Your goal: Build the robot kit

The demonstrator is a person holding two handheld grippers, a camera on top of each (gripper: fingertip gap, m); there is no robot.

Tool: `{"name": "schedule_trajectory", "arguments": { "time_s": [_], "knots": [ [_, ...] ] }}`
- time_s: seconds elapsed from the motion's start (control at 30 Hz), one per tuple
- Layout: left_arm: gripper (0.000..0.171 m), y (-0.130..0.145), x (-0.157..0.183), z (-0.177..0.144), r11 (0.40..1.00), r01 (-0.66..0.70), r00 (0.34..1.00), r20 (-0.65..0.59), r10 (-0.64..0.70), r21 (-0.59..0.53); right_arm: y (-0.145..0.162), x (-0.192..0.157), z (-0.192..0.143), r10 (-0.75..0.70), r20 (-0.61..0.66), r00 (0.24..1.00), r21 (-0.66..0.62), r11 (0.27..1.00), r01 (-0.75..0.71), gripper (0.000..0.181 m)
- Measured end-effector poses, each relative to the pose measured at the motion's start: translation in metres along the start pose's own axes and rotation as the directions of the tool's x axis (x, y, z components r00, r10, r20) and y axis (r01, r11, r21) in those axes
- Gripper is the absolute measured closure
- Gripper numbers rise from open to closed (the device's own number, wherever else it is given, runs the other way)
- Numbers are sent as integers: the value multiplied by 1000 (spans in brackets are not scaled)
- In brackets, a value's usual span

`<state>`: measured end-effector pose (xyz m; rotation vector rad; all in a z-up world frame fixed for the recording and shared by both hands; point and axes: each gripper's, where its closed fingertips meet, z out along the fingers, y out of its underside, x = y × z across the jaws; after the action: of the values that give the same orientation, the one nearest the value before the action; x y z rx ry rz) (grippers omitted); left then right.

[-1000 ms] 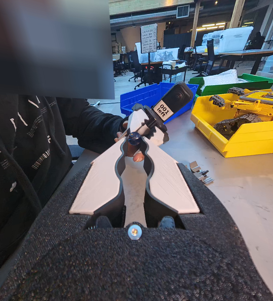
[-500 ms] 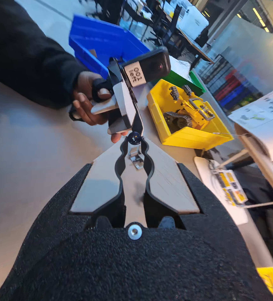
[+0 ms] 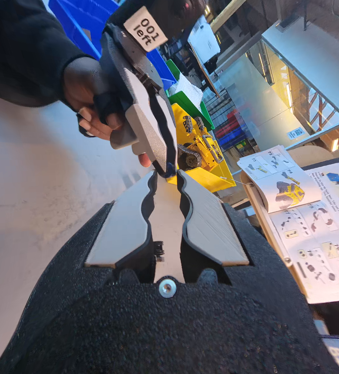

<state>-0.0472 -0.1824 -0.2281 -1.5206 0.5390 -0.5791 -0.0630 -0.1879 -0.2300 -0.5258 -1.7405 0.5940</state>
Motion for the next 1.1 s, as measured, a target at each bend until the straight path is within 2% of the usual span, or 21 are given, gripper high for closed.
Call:
{"name": "schedule_trajectory", "arguments": {
  "time_s": [0.17,0.27,0.4,0.53,0.67,0.77,0.9,1.1],
  "knots": [
    [165,-4,4,-2,982,-190,980,55,190,-15,-4,-2,-10,244,105,964,110,961,-255,158],
    [165,-3,6,-1,970,-242,968,60,244,-33,-1,-3,-14,370,176,912,132,910,-394,158],
    [165,-3,11,-1,962,-271,961,48,273,-38,-1,-6,-15,450,232,862,163,856,-491,159],
    [165,-12,20,-4,982,-178,983,-35,180,68,-9,-2,-17,544,292,787,219,763,-608,163],
    [165,-29,29,-12,967,11,983,-178,37,256,-27,5,-20,640,411,650,292,582,-758,165],
    [165,-35,34,-15,941,99,969,-247,-16,325,-38,4,-22,658,494,569,311,477,-822,169],
    [165,-38,39,-16,926,87,965,-263,14,368,-44,1,-26,663,548,509,307,407,-860,174],
    [164,-36,50,-17,920,120,941,-338,15,374,-50,-6,-34,638,612,468,295,365,-883,175]
  ]
}}
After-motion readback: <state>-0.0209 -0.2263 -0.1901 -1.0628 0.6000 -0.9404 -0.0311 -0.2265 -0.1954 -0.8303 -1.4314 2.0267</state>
